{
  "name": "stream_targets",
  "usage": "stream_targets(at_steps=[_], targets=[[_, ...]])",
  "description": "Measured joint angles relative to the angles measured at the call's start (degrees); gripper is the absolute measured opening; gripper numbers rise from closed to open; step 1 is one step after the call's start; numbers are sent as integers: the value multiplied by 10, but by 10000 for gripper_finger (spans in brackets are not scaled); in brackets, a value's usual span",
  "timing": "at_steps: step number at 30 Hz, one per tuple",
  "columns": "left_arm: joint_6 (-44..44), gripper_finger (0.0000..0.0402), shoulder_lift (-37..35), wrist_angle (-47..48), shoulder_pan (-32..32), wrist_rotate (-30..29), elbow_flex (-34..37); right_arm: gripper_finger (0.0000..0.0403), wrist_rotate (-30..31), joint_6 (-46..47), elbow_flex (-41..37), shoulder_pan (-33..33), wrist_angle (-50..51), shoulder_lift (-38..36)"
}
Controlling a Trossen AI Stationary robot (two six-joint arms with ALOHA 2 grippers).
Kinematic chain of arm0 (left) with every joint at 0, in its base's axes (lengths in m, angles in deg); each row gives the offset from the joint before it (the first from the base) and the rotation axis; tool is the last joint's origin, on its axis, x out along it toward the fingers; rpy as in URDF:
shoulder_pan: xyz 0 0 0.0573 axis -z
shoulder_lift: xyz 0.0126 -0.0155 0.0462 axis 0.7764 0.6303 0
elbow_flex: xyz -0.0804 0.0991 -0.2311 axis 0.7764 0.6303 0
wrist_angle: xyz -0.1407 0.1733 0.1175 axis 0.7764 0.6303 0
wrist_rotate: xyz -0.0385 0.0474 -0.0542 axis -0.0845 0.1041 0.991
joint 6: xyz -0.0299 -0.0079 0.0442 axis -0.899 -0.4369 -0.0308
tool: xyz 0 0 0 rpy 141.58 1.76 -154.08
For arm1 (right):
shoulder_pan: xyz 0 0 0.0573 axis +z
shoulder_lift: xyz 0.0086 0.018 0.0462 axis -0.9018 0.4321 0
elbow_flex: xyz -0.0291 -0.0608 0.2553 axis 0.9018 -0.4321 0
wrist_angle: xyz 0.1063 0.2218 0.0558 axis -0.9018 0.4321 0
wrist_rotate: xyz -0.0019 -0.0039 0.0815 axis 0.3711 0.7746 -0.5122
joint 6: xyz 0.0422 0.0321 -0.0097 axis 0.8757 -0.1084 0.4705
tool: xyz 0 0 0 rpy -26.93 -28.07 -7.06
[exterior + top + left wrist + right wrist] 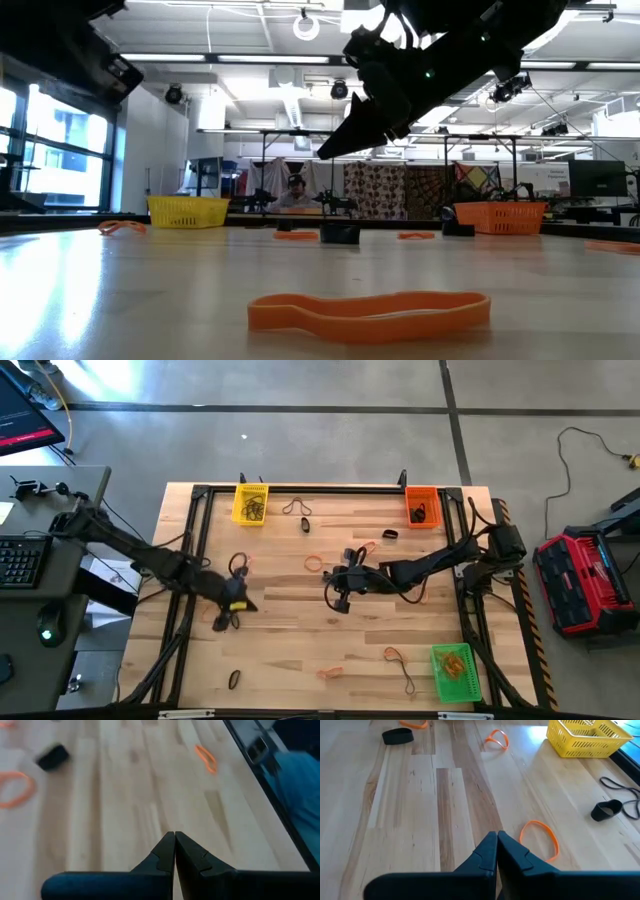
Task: Sort rubber bands into baskets
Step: Put the black rubber band into the orange bin
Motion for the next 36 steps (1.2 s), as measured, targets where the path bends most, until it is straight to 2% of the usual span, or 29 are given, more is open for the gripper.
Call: stream_targets(at_steps=[9, 15, 21, 29, 36], targets=[[-111, 2, 90, -2, 110, -2, 0, 0, 0, 0, 0, 0, 0, 0], [-134, 4, 151, -3, 172, -3, -28, 0, 0, -1, 0, 0, 0, 0], [-181, 32, 218, -2, 203, 1, -64, 0, 0, -3, 0, 0, 0, 0], [-275, 87, 304, -6, 227, 62, -82, 0, 0, -3, 0, 0, 10, 0], [-342, 121, 353, -64, 230, 107, -82, 0, 0, -10, 0, 0, 11, 0]])
